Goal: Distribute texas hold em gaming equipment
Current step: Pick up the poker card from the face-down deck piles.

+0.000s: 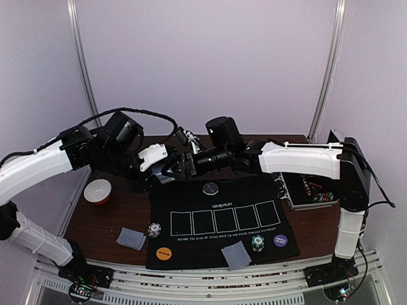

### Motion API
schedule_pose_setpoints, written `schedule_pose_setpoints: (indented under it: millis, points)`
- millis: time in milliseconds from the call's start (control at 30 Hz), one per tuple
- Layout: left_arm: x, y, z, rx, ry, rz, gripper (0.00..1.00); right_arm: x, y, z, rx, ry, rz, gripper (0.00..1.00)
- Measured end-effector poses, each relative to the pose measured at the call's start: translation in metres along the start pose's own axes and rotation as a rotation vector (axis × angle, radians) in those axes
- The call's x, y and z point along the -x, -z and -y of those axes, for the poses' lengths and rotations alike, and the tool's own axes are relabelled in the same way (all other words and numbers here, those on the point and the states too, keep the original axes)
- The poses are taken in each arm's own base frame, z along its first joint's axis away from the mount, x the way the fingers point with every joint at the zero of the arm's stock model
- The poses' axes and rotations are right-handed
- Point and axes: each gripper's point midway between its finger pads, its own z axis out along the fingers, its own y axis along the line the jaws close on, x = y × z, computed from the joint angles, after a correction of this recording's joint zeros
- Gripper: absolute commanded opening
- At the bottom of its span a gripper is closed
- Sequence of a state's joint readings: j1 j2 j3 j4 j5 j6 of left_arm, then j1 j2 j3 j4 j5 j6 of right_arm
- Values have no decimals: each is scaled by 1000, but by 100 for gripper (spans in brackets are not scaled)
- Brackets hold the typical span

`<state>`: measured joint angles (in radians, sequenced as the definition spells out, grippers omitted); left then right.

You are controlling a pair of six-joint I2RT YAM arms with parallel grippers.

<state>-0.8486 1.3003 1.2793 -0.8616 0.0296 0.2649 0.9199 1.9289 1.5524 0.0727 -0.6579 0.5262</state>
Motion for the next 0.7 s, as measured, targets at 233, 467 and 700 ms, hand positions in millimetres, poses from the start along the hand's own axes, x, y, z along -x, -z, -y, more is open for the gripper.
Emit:
schedule_pose_setpoints:
  millis: [233,467,700]
  points:
    - [-1,0,0,-1,-6,-3,46,2,5,-2,-40,34,-1,44]
    - [-1,0,0,0,-6,-3,46,1,15,-2,-79,50,-15,37]
    - [-1,0,-1,4,-6,-5,46,2,20,-5,-92,57,-27,20]
